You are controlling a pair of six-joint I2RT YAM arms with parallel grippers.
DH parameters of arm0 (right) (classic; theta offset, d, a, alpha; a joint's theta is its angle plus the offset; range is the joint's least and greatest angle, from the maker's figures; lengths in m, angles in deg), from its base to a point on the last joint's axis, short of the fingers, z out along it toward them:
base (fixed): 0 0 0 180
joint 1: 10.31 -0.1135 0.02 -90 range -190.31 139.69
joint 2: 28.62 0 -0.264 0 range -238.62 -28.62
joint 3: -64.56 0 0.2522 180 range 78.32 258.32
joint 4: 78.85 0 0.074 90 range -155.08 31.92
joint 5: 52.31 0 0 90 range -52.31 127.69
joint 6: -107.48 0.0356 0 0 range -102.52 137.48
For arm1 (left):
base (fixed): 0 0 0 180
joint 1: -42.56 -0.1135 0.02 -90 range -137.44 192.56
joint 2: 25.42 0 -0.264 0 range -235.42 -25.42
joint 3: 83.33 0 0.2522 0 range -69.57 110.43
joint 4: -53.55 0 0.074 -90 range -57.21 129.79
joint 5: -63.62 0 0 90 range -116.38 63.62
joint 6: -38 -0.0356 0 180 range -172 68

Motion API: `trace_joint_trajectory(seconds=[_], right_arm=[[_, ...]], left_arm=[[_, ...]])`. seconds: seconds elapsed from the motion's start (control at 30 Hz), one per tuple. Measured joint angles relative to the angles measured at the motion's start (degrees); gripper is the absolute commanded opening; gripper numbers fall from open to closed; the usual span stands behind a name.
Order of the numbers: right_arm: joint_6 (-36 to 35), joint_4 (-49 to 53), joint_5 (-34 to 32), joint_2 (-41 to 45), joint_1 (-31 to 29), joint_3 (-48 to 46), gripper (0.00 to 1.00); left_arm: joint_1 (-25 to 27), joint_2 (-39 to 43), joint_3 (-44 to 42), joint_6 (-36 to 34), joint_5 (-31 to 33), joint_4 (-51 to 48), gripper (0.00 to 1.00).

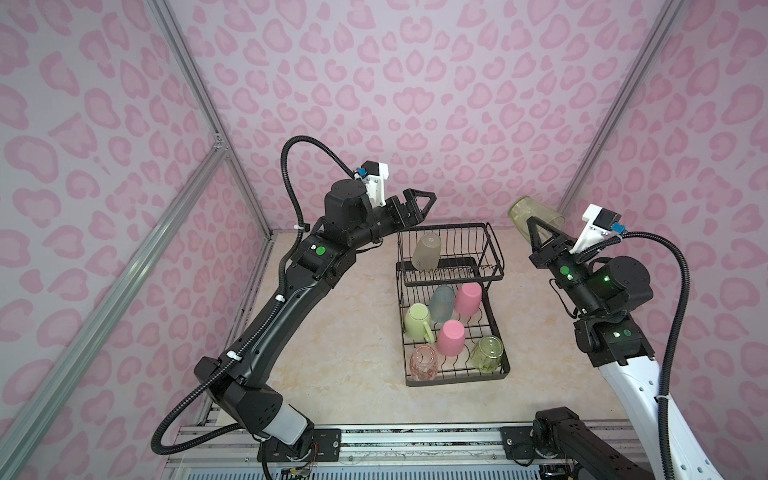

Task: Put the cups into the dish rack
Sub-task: 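Lift the clear green cup and bring it toward the left gripper above the rack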

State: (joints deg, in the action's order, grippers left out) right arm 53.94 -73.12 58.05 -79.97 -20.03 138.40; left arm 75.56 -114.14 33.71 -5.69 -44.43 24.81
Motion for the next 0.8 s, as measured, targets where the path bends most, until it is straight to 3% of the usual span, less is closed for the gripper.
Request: trace_joint_trajectory(seconds=[0.37,0.8], right_arm=[[3.0,-11.2,9.2,-6.6,-9.6,-1.5,0.0],[-0.2,-16.9,9.0,-16.6,-21.0,2.2,0.0]], left_arm=[[0.1,-1.2,-1.5,7.5,-1.0,5.8,0.98],[0.0,-1.2,-3.3,13.9,2.5,5.4,0.94]])
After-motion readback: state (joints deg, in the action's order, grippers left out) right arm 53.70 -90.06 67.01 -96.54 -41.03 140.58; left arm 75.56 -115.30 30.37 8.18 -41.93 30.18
